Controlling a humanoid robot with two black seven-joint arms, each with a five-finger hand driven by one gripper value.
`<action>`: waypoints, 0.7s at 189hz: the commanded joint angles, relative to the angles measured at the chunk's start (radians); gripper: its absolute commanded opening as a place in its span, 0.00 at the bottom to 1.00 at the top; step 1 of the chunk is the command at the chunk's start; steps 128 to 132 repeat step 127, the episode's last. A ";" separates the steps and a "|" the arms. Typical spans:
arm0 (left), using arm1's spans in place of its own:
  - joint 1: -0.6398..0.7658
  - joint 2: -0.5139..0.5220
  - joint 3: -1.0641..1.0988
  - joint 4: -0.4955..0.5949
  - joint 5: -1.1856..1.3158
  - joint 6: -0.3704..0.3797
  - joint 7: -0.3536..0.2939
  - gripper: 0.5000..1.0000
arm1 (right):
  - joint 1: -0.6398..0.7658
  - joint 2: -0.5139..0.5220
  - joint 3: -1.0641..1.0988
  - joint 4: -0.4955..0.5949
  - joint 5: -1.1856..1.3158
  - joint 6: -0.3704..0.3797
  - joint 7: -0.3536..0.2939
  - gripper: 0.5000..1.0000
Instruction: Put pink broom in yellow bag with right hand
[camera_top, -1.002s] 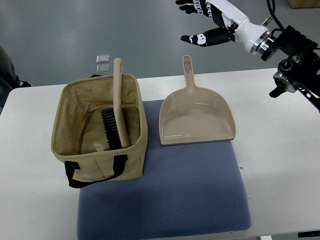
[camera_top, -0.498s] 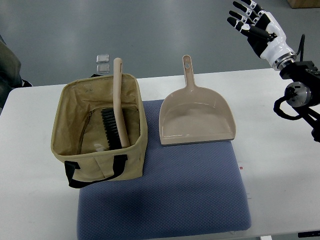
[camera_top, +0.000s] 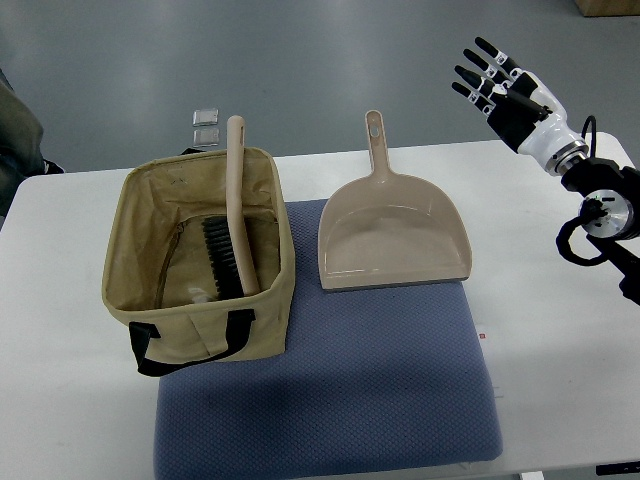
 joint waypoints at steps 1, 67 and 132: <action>0.000 0.000 0.000 0.000 0.000 -0.001 0.000 1.00 | -0.021 0.033 0.079 -0.085 -0.001 0.078 -0.064 0.83; 0.000 0.000 0.000 0.000 0.000 0.001 0.000 1.00 | -0.048 0.071 0.108 -0.125 -0.018 0.086 -0.076 0.86; 0.000 0.000 0.000 0.000 0.000 0.001 0.000 1.00 | -0.052 0.077 0.107 -0.133 -0.017 0.086 -0.076 0.86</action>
